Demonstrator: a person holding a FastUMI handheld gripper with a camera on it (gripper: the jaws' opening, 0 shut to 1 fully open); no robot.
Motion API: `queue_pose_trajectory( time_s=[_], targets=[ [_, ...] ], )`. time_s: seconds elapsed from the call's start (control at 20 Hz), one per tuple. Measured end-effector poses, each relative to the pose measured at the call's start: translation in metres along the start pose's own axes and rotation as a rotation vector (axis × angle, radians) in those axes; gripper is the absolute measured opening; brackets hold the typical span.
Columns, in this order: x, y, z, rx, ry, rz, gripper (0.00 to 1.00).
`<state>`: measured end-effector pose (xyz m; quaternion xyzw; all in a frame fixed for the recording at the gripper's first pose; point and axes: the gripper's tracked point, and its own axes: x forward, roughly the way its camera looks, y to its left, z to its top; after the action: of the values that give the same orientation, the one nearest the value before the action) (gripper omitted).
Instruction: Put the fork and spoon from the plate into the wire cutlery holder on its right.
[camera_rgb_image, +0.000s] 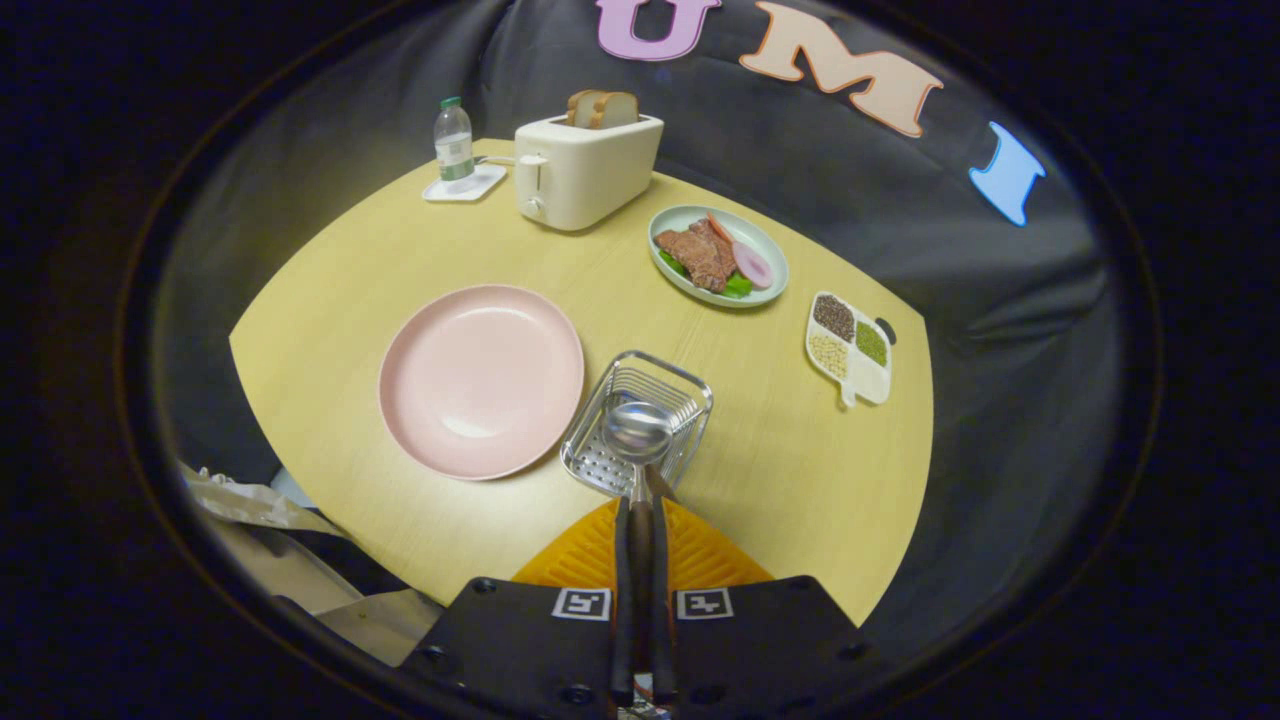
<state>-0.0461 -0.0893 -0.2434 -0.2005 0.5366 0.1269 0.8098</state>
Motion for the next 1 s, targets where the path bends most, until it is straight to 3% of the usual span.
queue_pose_trajectory(
  time_s=[0.15, 0.45, 0.5, 0.75, 1.0],
  targets=[
    [0.000, 0.002, 0.006, 0.014, -0.020, 0.000, 0.13],
    [-0.003, 0.005, 0.017, 0.014, -0.073, -0.013, 0.41],
    [-0.004, 0.007, 0.019, 0.014, -0.084, -0.007, 0.48],
    [-0.010, 0.011, 0.028, 0.020, -0.145, -0.015, 1.00],
    [-0.027, 0.024, 0.046, 0.078, -0.258, -0.013, 1.00]
  ],
)
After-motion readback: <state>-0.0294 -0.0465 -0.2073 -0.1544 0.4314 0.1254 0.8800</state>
